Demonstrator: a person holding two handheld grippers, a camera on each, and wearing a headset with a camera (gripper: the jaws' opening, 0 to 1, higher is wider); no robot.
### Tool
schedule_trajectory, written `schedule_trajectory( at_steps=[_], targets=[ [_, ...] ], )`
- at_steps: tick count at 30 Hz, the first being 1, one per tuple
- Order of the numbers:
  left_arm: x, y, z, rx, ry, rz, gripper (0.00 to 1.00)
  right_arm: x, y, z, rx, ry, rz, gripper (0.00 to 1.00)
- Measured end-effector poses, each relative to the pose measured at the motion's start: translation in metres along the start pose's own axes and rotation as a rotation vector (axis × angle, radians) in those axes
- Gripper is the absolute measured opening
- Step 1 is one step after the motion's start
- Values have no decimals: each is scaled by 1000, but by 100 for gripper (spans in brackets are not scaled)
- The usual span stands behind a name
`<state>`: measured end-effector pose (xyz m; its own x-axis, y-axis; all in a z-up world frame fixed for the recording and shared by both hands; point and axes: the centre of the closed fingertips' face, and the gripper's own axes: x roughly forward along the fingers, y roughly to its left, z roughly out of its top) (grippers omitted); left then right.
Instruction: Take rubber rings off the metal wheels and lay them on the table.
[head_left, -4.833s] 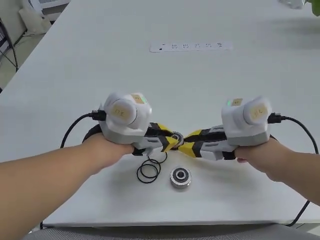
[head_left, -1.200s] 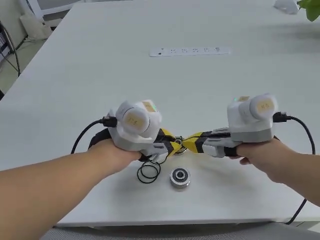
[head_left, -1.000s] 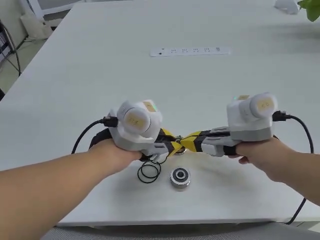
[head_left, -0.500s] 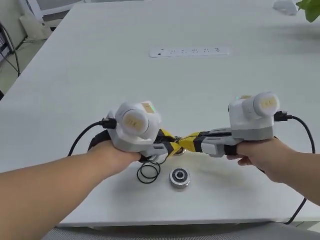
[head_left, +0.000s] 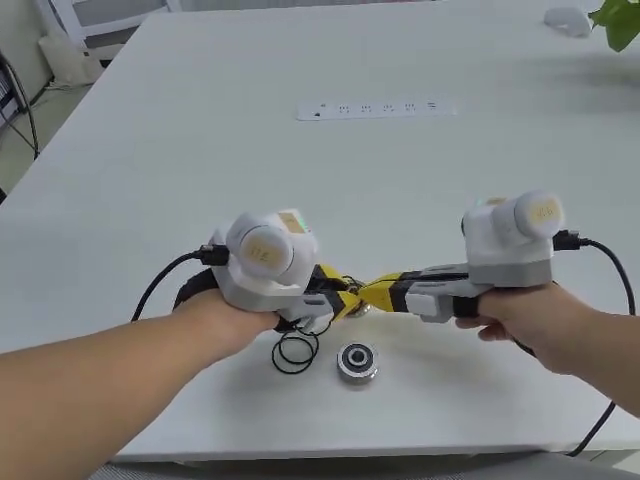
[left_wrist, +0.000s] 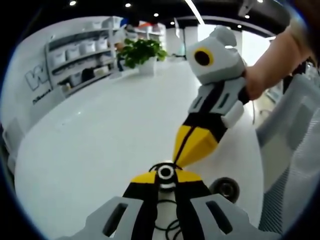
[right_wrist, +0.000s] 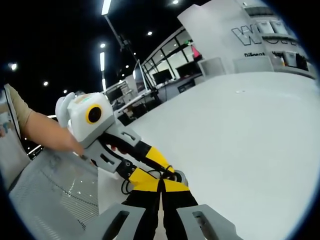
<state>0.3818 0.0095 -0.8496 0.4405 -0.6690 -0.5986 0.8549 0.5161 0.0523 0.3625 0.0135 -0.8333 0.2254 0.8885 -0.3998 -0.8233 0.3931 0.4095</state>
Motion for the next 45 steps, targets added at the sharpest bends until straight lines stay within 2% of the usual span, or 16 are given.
schedule_trajectory(
  at_steps=[6, 9, 17, 28, 36, 45],
  targets=[
    [0, 0, 0, -9, 0, 0, 12, 2, -8, -2, 1, 1, -27, 0],
    [0, -1, 1, -17, -3, -18, 13, 3, -9, -2, 0, 2, -31, 0],
    [-3, -3, 1, 10, 5, -38, 17, 2, -10, 2, 11, -14, -37, 0],
    [-17, -2, 11, -19, -43, -53, 23, 0, -9, 5, 26, -36, -39, 0],
    [-32, -7, 20, -33, -83, -60, 29, -2, -7, 9, 31, -50, -36, 0],
    [-45, -3, 19, -55, -103, -58, 35, -5, -3, 13, 23, -59, -26, 0]
  ],
)
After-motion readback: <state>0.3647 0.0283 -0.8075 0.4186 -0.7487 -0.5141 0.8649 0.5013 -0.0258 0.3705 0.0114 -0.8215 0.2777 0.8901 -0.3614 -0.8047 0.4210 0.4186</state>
